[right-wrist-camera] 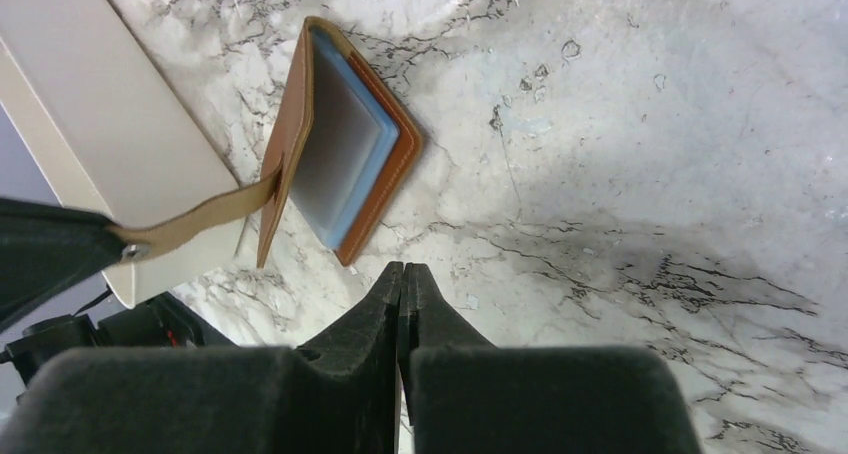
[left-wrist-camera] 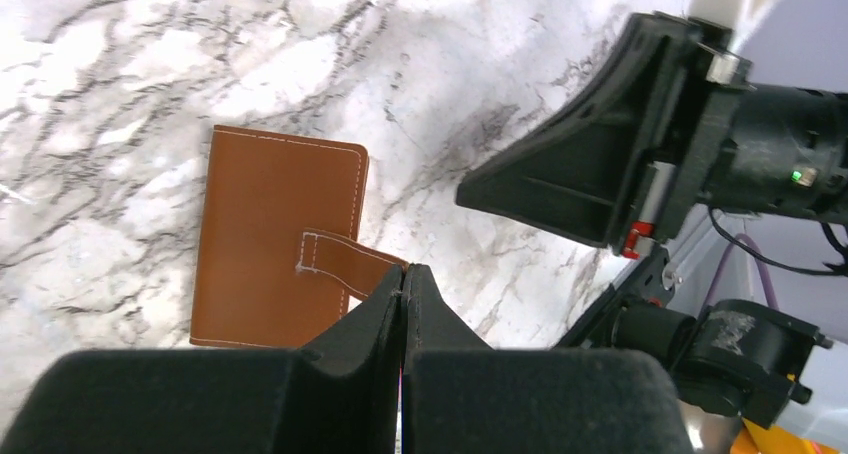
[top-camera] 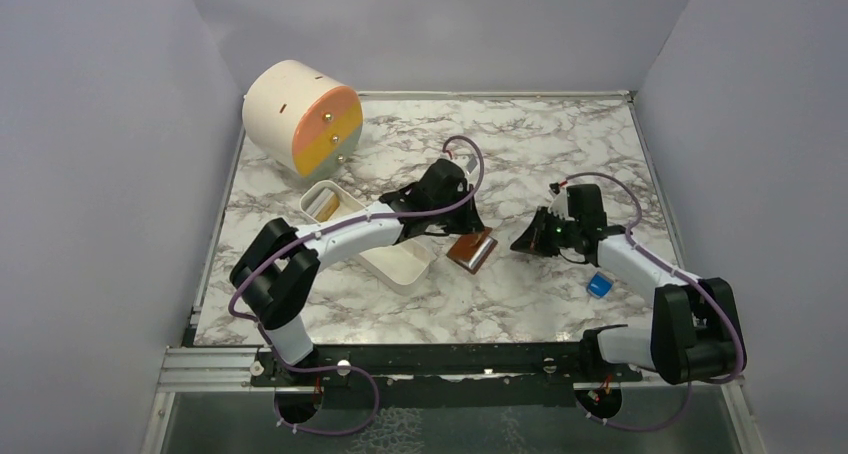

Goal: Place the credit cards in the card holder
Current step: Open the card holder at the center of the board.

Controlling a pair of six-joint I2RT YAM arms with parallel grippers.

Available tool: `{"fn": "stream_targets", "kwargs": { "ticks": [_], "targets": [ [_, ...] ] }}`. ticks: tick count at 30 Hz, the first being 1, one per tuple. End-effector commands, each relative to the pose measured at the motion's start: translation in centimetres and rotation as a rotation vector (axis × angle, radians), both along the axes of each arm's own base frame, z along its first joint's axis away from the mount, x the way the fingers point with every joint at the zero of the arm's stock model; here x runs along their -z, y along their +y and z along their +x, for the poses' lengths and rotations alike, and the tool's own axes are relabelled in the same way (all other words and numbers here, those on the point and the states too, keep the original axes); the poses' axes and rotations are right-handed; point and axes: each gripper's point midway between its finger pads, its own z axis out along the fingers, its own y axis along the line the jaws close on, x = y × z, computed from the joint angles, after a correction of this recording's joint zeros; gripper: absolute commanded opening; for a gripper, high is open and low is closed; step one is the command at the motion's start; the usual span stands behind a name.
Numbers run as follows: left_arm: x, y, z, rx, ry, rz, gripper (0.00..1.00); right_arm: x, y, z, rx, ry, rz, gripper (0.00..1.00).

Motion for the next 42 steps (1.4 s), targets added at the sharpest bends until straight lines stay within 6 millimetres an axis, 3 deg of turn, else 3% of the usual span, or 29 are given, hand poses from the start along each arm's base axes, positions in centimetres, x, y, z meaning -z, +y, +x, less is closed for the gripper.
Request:
{"fn": "stream_targets", "kwargs": {
  "ticks": [1, 3, 5, 11, 18, 26, 35, 42],
  "targets": [
    [0.8, 1.9, 0.9, -0.030, -0.001, 0.038, 0.00, -1.1, -0.1, 1.1, 0.003, -0.073, -0.017, 0.01],
    [0.6, 1.9, 0.7, -0.020, 0.009, 0.023, 0.00, -1.0, 0.3, 0.7, -0.008, -0.056, 0.013, 0.06],
    [0.1, 1.4, 0.4, -0.003, 0.026, -0.008, 0.00, -0.6, 0.7, 0.1, -0.009, -0.033, 0.047, 0.18],
    [-3.0, -1.0, -0.3, 0.041, 0.072, -0.159, 0.00, 0.0, 1.3, -0.4, 0.010, -0.016, 0.106, 0.45],
    [-6.1, -3.0, -0.5, 0.057, 0.076, -0.276, 0.00, 0.6, 1.3, -0.1, 0.038, -0.016, 0.113, 0.50],
    [0.6, 0.1, 2.0, -0.054, 0.060, -0.051, 0.00, 2.2, 1.6, 0.6, 0.066, 0.021, 0.137, 0.46],
    [3.8, 1.8, 3.3, -0.034, 0.044, 0.117, 0.01, 4.2, 0.4, 0.6, 0.095, 0.061, 0.049, 0.39],
    [5.6, 3.3, 4.4, -0.045, 0.026, 0.213, 0.01, 4.1, 0.6, 0.5, 0.104, 0.056, 0.073, 0.36]
  ]
}}
